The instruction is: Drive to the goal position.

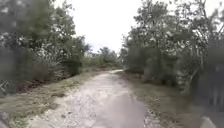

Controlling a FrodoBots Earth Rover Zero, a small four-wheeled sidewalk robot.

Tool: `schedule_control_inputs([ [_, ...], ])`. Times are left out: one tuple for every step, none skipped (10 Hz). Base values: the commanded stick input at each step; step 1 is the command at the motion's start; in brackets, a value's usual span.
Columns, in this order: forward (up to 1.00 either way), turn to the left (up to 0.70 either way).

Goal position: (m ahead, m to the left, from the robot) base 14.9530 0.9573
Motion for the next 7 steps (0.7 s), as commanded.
schedule_control_inputs([
  [0.70, 0.00],
  [0.70, 0.00],
  [0.70, 0.00],
  [0.70, 0.00],
  [0.70, 0.00],
  [0.70, 0.00],
  [0.70, 0.00],
])
